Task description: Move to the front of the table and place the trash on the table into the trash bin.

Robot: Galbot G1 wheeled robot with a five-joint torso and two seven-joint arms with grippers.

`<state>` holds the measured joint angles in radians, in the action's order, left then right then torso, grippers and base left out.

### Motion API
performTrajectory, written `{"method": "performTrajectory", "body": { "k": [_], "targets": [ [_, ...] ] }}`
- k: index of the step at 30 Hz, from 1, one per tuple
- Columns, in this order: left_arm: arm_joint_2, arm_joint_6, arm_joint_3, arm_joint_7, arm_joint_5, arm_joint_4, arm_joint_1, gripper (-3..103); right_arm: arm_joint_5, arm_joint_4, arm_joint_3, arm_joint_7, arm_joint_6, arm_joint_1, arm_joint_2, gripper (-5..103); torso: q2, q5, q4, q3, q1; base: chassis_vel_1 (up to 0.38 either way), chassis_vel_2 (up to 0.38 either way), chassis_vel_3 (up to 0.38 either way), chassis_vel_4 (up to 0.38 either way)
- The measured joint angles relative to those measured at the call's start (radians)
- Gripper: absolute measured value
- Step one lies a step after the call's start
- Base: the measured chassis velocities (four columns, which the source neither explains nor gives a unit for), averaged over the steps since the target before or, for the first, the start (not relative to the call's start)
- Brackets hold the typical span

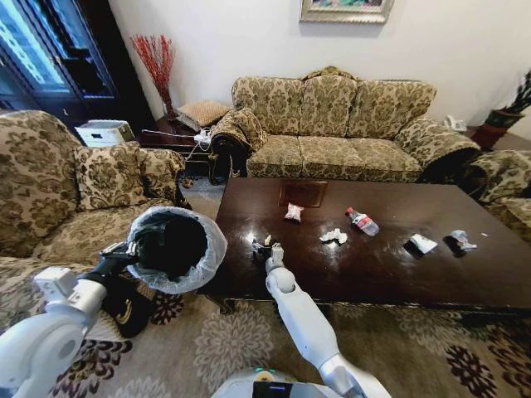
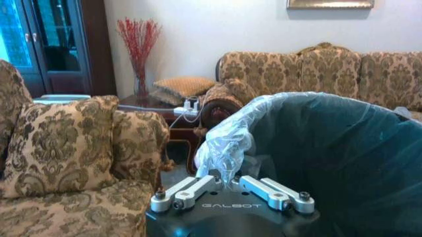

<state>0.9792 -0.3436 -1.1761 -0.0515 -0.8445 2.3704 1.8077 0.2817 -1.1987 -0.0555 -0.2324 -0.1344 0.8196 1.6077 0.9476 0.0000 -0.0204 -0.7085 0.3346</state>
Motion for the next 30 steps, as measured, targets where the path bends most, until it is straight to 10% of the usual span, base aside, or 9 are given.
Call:
{"method": "performTrajectory", "body": {
  "k": [16, 30],
  "targets": [
    [0.024, 0.0, 0.023, -0.005, 0.006, 0.012, -0.004, 1, -0.048, -0.008, -0.009, 0.008, 0.033, 0.027, 0.002, 13, 0.0, 0.0, 0.0001, 0.0, 0.0, 0.0, 0.0, 0.0, 0.0],
    [-0.129, -0.109, -0.032, -0.097, -0.181, 0.013, 0.037, 1, 0.093, -0.409, -0.031, 0.07, 0.041, 0.152, -0.137, 0, 0.0, 0.0001, 0.0001, 0.0, 0.0, 0.0, 0.0, 0.0, 0.0]
  ]
}}
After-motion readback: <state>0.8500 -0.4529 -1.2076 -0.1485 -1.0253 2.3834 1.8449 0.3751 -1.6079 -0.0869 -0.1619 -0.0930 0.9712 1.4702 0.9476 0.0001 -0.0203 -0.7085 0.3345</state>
